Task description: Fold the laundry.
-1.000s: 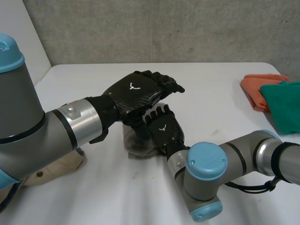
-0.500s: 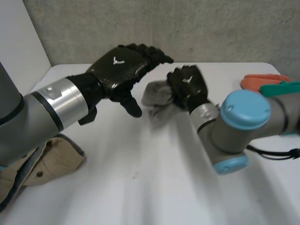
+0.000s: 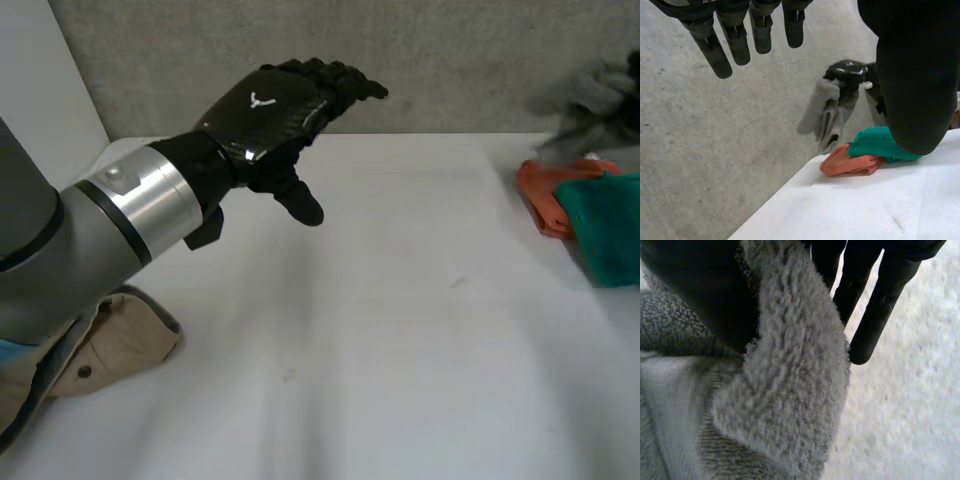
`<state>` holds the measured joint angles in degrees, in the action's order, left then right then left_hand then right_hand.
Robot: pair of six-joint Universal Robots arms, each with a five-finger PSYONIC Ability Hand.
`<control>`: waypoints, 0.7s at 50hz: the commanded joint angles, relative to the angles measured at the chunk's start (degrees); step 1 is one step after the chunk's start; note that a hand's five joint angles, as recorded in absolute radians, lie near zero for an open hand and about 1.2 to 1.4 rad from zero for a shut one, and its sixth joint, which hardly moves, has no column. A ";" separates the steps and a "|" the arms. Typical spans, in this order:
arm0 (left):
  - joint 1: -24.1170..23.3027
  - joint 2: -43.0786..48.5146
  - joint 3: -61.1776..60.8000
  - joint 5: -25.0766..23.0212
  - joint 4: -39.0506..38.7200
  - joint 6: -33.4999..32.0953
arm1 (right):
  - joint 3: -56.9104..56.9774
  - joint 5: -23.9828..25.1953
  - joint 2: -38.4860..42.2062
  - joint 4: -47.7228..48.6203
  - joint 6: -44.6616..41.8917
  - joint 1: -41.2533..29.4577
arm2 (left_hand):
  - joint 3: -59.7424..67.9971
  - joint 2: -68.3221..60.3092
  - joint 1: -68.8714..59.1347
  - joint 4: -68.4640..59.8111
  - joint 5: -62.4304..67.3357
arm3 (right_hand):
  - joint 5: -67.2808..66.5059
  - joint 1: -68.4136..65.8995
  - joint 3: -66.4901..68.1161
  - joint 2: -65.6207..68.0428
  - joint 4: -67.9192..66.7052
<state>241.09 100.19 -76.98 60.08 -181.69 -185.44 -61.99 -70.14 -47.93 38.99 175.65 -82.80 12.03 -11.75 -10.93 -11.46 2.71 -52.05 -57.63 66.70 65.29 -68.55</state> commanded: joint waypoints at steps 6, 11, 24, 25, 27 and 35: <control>-2.38 2.29 -2.82 1.09 -2.00 -0.54 | 0.73 14.15 18.75 5.31 -6.28 12.75 | -2.03 1.75 0.93 1.46 -2.71 | -17.95 -22.37 13.30 14.71 -11.45; -2.46 2.47 -2.21 1.35 -2.18 -0.89 | -1.90 16.35 15.42 4.16 -6.99 12.32 | -2.03 1.75 0.93 1.46 -2.71 | -17.95 -22.37 13.30 14.71 -11.45; -2.99 -0.08 -2.12 1.97 -1.48 -0.98 | -6.65 9.67 4.87 -2.06 -1.10 10.64 | -2.03 1.75 0.93 1.46 -2.71 | 52.05 47.63 -56.70 -55.29 58.55; -3.08 -0.34 -2.21 1.97 -1.48 -0.98 | -6.74 9.67 4.17 -3.64 -1.36 10.73 | -2.03 1.75 0.93 1.46 -2.71 | 52.05 47.63 -56.70 -55.29 58.55; -3.25 -1.04 -2.56 1.70 -1.48 -0.98 | -6.83 9.23 2.06 -8.65 -2.94 10.99 | -2.03 1.75 0.93 1.46 -2.71 | 52.05 47.63 -56.70 -55.29 58.55; -3.69 -3.77 -4.67 2.05 -2.62 -0.54 | -4.64 0.11 -3.75 -31.42 -18.83 13.28 | -2.03 1.75 0.93 1.46 -2.71 | 52.05 47.63 -56.70 -55.29 58.55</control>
<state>237.57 97.95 -80.44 61.98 -183.49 -186.19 -68.56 -63.43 -48.69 20.85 167.79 -71.14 12.03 -11.75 -10.93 -11.46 2.72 -2.71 -12.81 11.76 11.98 -11.74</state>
